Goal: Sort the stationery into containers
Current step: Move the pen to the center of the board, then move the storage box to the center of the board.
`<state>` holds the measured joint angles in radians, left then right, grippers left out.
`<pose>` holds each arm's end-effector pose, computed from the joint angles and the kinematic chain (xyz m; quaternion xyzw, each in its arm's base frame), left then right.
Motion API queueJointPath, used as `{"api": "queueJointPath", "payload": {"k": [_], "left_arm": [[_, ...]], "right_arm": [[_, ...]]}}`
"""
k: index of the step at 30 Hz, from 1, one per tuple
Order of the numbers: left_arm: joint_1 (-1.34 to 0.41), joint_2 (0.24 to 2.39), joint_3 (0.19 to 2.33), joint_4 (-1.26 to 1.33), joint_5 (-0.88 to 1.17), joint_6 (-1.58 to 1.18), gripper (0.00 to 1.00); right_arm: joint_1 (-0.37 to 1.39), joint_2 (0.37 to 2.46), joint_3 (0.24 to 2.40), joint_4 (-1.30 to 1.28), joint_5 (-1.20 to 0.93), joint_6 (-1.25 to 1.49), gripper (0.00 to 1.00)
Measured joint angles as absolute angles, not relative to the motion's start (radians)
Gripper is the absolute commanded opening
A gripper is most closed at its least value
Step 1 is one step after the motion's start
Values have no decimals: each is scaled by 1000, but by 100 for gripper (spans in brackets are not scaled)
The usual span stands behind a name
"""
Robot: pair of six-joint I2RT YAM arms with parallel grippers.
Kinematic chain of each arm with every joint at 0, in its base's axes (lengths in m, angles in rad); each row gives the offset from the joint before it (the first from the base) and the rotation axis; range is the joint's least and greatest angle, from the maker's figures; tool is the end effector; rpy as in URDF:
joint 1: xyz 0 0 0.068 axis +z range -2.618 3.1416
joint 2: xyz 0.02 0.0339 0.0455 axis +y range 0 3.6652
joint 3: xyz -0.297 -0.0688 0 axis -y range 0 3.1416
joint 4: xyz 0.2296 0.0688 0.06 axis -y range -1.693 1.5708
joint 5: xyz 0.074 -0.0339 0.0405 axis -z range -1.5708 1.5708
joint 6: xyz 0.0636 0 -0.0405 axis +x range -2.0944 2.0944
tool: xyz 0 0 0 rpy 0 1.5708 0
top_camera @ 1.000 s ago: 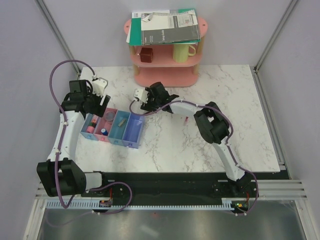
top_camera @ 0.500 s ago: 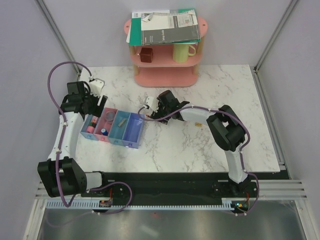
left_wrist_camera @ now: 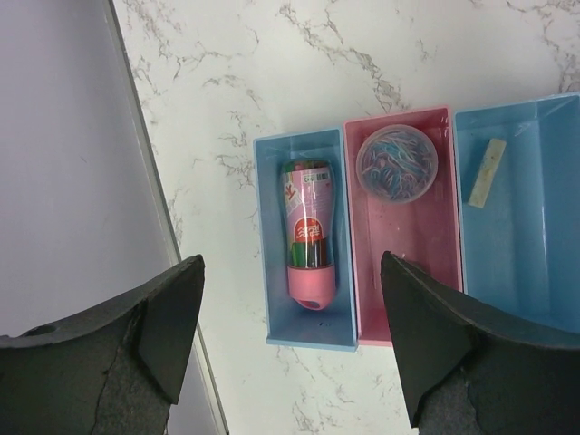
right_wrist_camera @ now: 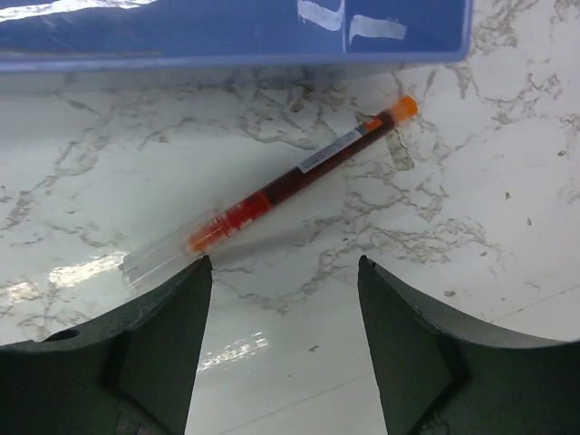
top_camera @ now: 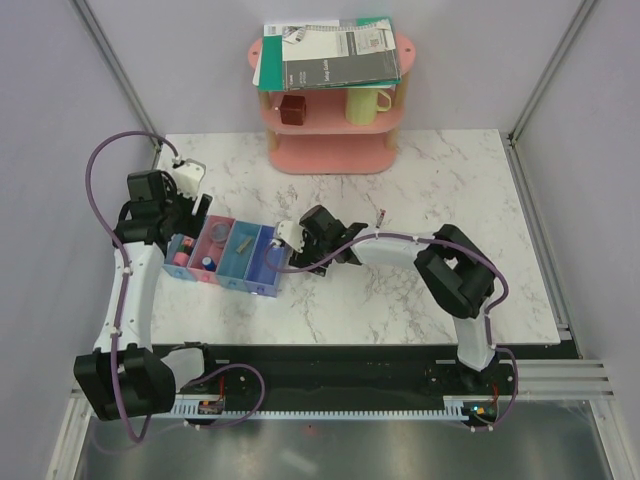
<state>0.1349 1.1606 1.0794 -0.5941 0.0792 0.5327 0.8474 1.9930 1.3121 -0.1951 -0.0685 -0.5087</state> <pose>0.2410 0.0276 0.3411 0.1948 0.8796 0.1080 0.4204 0.2919 0.3371 0.1809 -0.5985 0.7245 0.0891 0.3300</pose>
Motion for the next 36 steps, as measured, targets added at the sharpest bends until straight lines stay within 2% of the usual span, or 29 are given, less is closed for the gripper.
{"api": "queueJointPath", "payload": {"k": [8,19,24,36], "left_arm": [[144,1148,1019,-587,45,533,86],[152,1215,924,-446,-76,580,86],[152,1274,923,-373,-116,597,85],[154,1416,938,-252,-186,655,85]], "right_arm": [[854,1935,1338,-236,64,-491,72],[846,1886,1616,-282,59,-401,72],[856,1961,1710,-276,26,-386,73],[865,2175,1753,-278,-25,-370,73]]}}
